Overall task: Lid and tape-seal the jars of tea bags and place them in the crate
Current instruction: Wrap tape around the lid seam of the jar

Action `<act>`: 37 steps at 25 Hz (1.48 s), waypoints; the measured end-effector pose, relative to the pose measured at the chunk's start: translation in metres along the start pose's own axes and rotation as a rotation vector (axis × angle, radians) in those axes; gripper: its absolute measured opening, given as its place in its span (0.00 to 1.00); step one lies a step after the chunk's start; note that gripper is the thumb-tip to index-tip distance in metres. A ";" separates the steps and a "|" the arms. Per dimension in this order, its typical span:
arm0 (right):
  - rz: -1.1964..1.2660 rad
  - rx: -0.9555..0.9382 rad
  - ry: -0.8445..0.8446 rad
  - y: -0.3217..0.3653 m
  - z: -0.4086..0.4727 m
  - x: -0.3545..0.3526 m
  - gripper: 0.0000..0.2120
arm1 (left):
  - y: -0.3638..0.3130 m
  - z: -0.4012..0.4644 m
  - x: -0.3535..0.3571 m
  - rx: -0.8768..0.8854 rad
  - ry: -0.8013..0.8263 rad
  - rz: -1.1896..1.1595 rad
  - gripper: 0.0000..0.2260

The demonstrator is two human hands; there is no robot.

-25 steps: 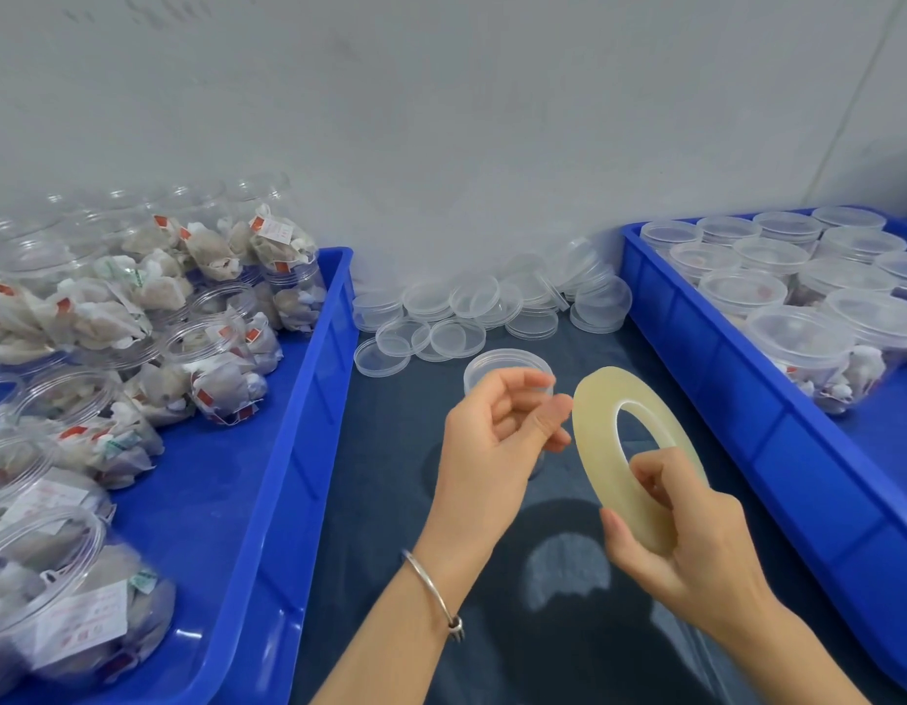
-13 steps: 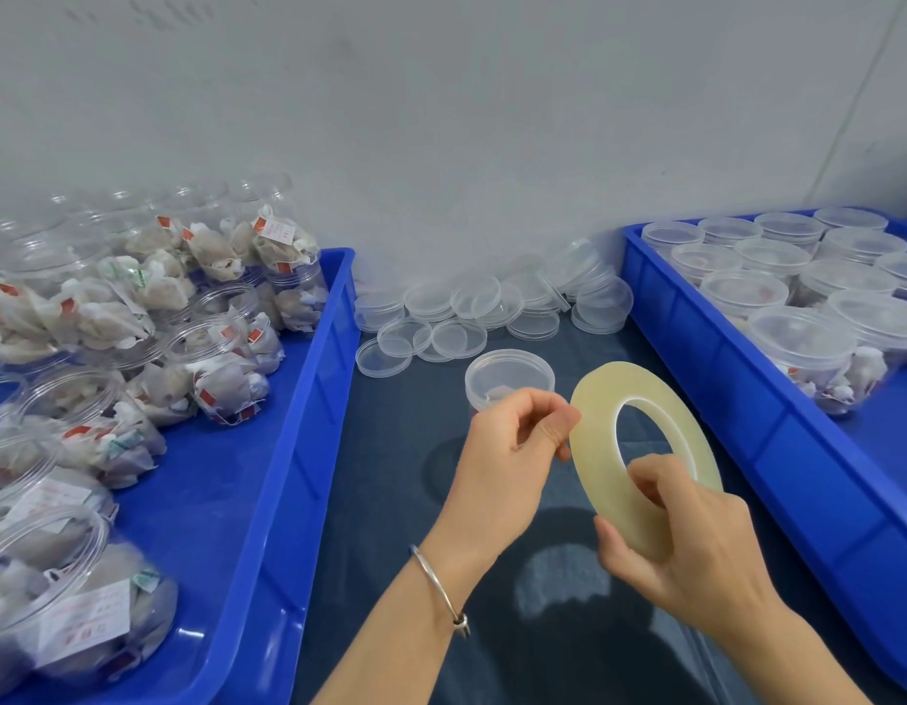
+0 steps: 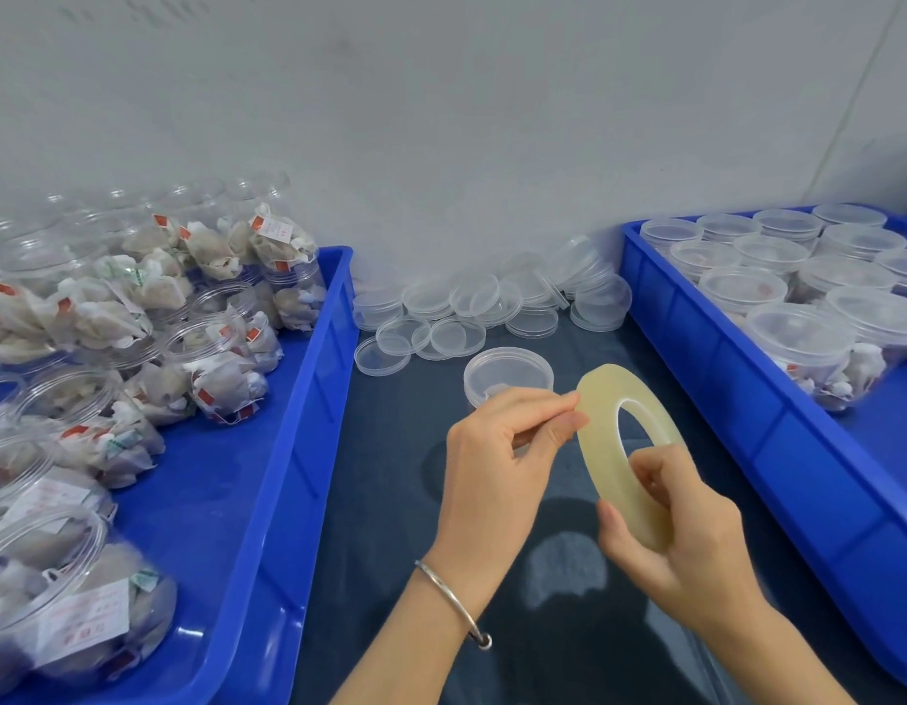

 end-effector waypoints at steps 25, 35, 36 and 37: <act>-0.029 0.035 0.055 0.001 0.008 -0.001 0.14 | 0.014 0.001 0.012 -0.121 0.211 -0.357 0.12; -0.029 0.072 0.109 -0.006 0.004 0.003 0.15 | 0.005 0.001 -0.002 -0.022 0.122 -0.036 0.03; -0.027 0.084 0.116 -0.008 0.003 0.004 0.15 | 0.003 0.001 -0.002 0.003 0.119 0.001 0.03; -0.031 0.092 0.124 -0.009 0.002 0.005 0.15 | 0.000 0.000 -0.003 0.031 0.112 0.040 0.04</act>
Point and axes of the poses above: each hand's wrist, its own z-axis towards the middle knuckle, its own x-axis out of the palm, y = z × x, the point moved 10 cm from there along z, towards the middle knuckle, and after that the axes turned 9 degrees about y, right-handed, at the moved point
